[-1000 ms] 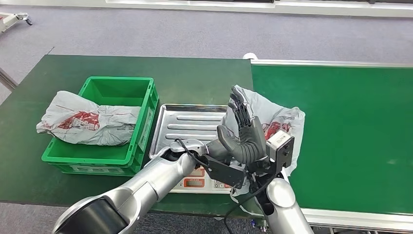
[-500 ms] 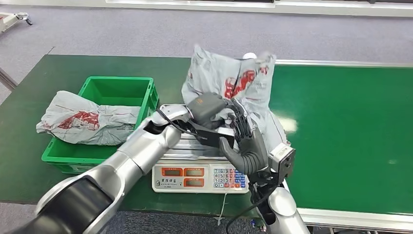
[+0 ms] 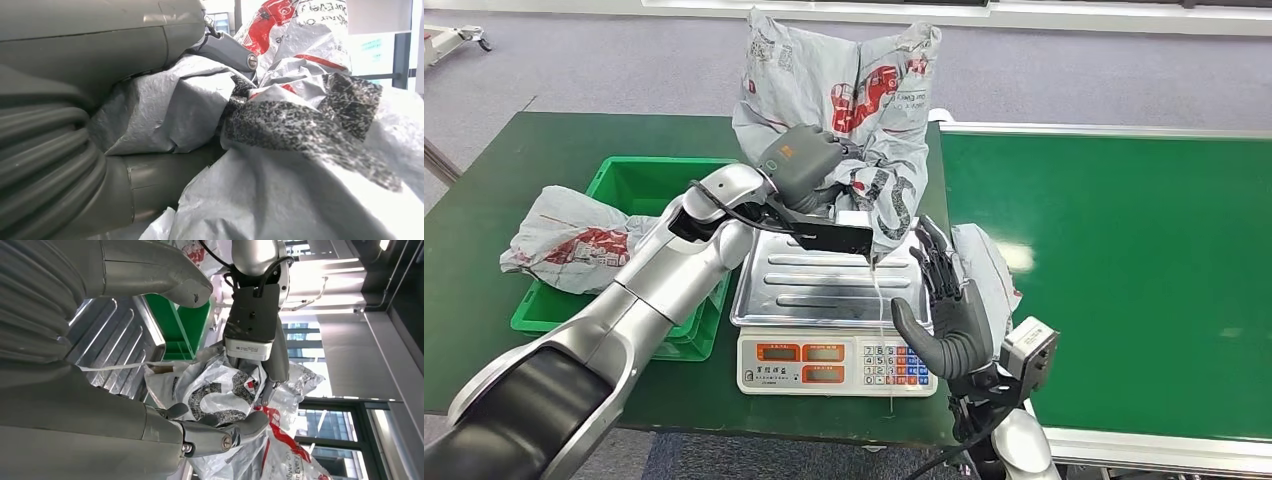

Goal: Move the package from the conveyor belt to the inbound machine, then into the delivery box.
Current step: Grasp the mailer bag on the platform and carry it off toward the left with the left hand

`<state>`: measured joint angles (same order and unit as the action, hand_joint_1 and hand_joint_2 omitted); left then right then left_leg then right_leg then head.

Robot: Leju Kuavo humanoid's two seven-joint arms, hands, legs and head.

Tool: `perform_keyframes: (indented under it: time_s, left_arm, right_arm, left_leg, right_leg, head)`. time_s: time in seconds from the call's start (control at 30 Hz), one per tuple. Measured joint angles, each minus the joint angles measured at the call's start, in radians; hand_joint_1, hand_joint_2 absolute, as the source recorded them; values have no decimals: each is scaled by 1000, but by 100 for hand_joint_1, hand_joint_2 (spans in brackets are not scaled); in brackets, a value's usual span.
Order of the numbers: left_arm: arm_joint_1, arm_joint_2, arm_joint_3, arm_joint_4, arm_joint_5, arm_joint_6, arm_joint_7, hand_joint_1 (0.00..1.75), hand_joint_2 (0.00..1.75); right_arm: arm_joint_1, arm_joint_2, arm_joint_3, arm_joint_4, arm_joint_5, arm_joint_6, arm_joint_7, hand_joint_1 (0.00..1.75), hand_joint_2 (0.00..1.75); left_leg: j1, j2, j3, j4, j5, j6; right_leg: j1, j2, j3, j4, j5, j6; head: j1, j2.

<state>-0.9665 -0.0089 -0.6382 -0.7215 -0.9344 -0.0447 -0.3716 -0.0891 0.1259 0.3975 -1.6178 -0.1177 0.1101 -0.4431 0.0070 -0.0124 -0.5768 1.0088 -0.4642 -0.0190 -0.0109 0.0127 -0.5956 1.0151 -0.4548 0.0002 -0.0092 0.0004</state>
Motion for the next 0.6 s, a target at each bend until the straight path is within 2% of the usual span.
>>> perform_keyframes:
  time_s: [0.13,0.23,0.43,0.6]
  left_arm:
    - [0,32,7,5,-51,78,109,175,175]
    - [11,81,34,22,-90,127,180,175,175]
    - [127,225,142,48,-166,189,195,175,175]
    - [239,302,257,43,-236,191,217,175,175]
  right_arm:
    - [27,0,-17,-27,14,-15,3,0,175]
    - [60,0,-39,-55,23,-18,3,0,175]
    - [116,0,-78,-85,37,-5,-12,0,175]
    - [148,0,-102,-97,51,-2,-22,0,175]
  left_leg:
    - [0,0,0,0,0,0]
    - [0,2,1,-1,0,0]
    - [1,7,2,-4,0,-2]
    - [1,6,1,-4,0,-2]
  right_leg:
    - [0,0,0,0,0,0]
    - [0,2,0,0,0,0]
    - [0,7,-2,0,0,-2]
    - [1,7,-3,0,-1,-3]
  head:
    - [0,0]
    - [0,0]
    - [0,0]
    - [0,0]
